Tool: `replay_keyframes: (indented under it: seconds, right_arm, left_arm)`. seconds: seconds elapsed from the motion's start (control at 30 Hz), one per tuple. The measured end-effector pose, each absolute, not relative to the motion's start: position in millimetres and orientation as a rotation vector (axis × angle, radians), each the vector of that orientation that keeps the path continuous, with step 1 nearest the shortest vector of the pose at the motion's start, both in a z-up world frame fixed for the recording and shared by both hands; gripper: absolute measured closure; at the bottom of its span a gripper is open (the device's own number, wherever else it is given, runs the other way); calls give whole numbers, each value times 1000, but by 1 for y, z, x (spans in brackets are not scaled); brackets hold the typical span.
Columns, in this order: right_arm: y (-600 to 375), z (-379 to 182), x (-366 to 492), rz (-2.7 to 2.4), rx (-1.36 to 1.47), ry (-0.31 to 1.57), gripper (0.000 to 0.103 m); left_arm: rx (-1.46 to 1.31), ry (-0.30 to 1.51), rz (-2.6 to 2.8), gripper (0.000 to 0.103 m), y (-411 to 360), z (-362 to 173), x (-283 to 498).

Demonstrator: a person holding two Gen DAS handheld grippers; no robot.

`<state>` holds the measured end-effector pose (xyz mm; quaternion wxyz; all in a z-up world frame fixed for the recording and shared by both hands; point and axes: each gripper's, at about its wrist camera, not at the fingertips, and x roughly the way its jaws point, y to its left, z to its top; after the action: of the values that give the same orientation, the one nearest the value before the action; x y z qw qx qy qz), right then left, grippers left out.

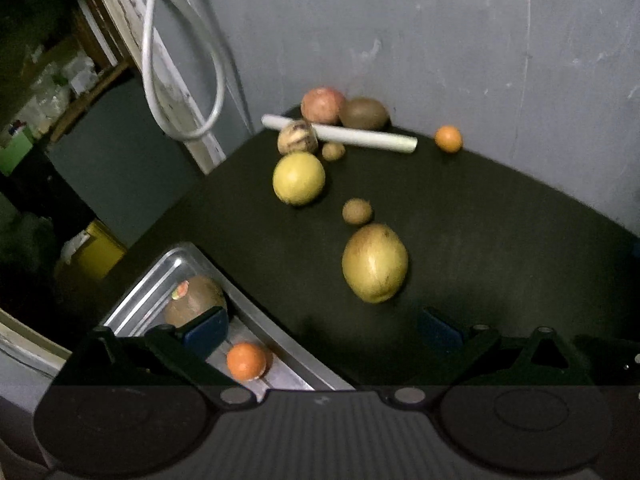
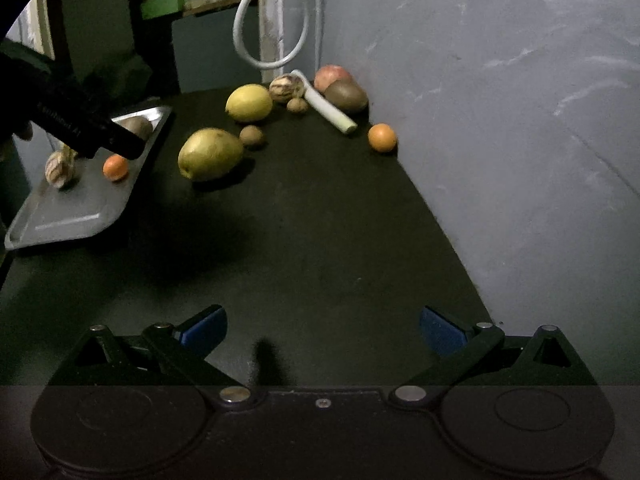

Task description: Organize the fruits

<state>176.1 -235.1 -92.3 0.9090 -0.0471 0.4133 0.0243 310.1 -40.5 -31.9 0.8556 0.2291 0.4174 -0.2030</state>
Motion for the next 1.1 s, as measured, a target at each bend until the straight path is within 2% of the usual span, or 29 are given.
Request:
replay_keyframes:
  seconds: [0.37,0.83,1.1]
  right_arm:
    - [-233,-94,210,92,-287,851,1]
    - [-202,-59,303,353,-769,793,1]
    - [-157,-61,362,734,-1180,778,9]
  left_arm:
    - [460,913,-500,1,-41,-54,316]
    - [474,822,-519,1,-56,-62,311]
    - [520,761,-491,1,-64,-70,308]
